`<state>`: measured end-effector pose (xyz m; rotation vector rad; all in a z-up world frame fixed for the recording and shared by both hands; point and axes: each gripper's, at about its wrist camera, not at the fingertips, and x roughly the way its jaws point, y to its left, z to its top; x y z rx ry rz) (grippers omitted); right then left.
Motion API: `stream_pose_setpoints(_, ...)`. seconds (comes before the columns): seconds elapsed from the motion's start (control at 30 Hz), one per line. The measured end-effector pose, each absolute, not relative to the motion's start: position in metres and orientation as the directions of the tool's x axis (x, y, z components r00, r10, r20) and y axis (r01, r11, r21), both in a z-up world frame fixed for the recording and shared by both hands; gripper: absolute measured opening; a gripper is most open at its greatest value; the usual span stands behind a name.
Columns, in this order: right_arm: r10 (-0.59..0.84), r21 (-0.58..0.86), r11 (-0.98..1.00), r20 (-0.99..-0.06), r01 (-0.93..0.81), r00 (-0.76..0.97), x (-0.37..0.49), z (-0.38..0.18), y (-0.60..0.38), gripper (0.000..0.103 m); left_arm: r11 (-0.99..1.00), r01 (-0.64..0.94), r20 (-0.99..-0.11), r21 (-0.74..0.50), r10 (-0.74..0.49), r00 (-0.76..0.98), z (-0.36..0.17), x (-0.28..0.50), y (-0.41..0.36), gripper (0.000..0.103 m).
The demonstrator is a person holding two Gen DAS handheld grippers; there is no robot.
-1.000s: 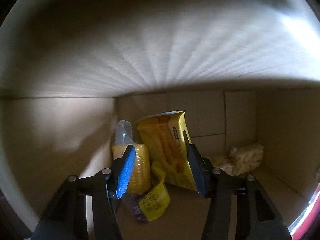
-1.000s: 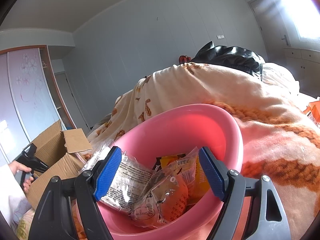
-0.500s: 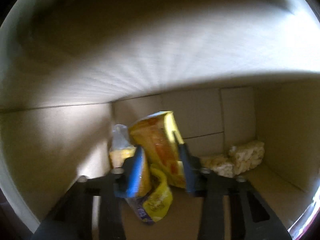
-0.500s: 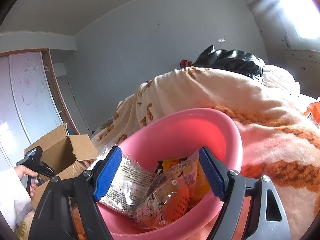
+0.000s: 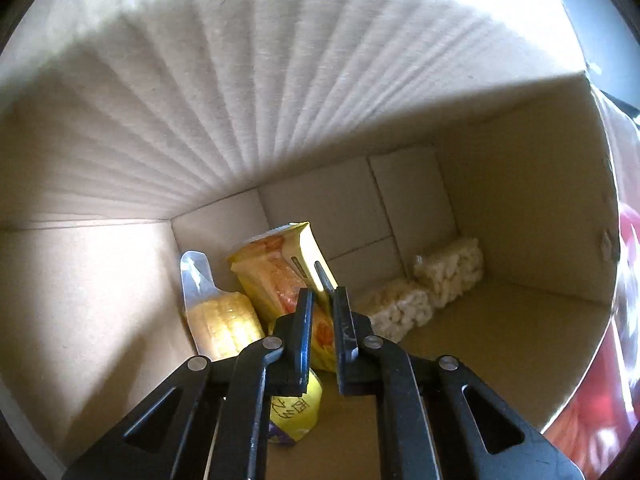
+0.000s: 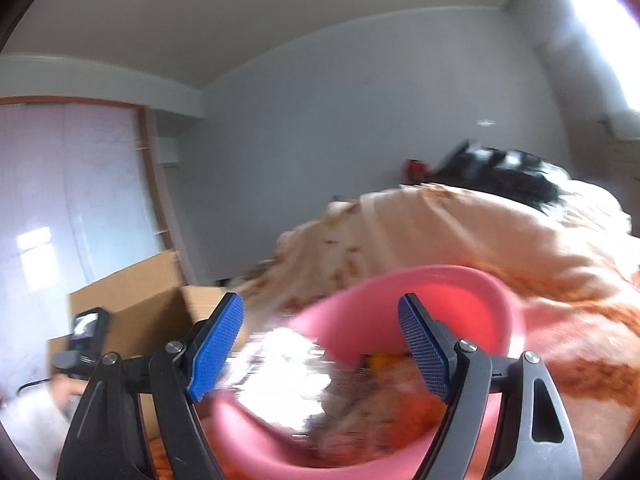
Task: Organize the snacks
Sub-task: 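Pull the left gripper back while the right gripper reaches into the box toward the yellow cracker box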
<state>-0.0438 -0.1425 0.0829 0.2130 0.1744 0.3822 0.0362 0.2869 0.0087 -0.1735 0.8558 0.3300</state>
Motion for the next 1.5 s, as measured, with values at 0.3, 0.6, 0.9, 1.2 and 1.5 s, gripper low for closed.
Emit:
stream_pose_setpoints(0.3, 0.725, -0.082, 0.596, -0.371, -0.799, 0.580, -0.044, 0.094, 0.043, 0.065, 0.961, -0.256, -0.615, -0.103, 0.141, 0.776, 0.022, -0.011, 0.286, 0.006)
stream_pose_setpoints(0.6, 0.642, 0.143, 0.559, -0.698, -0.817, 0.317, 0.082, 0.047, 0.169, 0.033, 0.946, -0.249, -0.523, -0.206, 0.108, 0.845, 0.026, -0.048, 0.308, 0.005)
stream_pose_setpoints(0.9, 0.520, 0.136, 0.571, -0.823, -0.809, 0.229, 0.121, 0.011, 0.217, 0.033, 0.933, -0.199, -0.494, -0.301, 0.026, 0.869, 0.016, -0.053, 0.318, 0.005)
stream_pose_setpoints(1.2, 0.466, 0.123, 0.539, -0.868, -0.833, 0.173, 0.129, -0.008, 0.242, 0.037, 0.930, -0.257, -0.534, -0.264, 0.081, 0.842, 0.005, -0.052, 0.317, 0.005)
stream_pose_setpoints(1.5, 0.419, 0.125, 0.526, -0.899, -0.841, 0.128, 0.135, -0.034, 0.270, 0.034, 0.937, -0.330, -0.626, -0.114, 0.190, 0.756, -0.011, -0.034, 0.290, 0.004)
